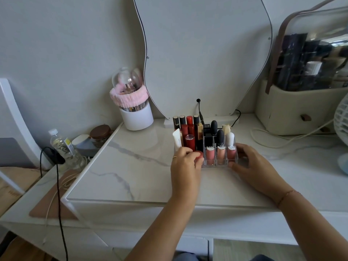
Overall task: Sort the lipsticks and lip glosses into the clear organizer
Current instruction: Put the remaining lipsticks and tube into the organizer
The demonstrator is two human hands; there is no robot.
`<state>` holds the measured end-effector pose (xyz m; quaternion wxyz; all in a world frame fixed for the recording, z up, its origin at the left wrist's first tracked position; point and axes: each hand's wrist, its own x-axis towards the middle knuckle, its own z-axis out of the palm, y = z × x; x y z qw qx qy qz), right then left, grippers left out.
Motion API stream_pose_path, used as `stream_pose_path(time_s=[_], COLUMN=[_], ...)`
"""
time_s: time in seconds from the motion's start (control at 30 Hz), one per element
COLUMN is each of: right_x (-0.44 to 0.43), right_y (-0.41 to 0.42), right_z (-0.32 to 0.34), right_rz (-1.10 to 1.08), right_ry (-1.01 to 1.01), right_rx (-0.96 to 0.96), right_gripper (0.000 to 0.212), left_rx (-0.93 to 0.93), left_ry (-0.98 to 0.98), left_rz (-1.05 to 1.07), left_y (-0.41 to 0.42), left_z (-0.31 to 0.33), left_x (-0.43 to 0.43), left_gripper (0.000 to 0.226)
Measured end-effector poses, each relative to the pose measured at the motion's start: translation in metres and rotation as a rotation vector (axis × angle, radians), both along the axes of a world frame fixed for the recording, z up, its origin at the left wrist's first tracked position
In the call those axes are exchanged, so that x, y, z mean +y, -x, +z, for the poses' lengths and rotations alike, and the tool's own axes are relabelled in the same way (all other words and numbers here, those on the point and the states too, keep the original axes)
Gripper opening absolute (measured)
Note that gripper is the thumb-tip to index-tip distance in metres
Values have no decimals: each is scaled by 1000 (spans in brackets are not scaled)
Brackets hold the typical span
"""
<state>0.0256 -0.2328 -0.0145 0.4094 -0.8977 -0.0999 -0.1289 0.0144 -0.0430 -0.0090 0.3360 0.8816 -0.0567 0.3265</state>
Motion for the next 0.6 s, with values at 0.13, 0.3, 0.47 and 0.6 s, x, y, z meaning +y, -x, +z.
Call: stream_pose_path(time_s=[0.13,0.3,0.47,0.6], right_x=[0,0,1,3], right_y=[0,-1,2,6], right_z=[0,0,4,10], right_rz=[2,-6,-27,-36], right_ry=[2,-10,-36,-19], right_rx=[7,17,6,35], right_gripper=[50,50,44,42], left_rx=[-6,-8,273,256], left_ry=[43,196,253,252], left_rz=[-7,162,31,0], left_y=[2,2,-7,-7], left_z=[1,-6,-11,-10], left_x=[4,34,52,52], left_gripper=[16,51,46,33])
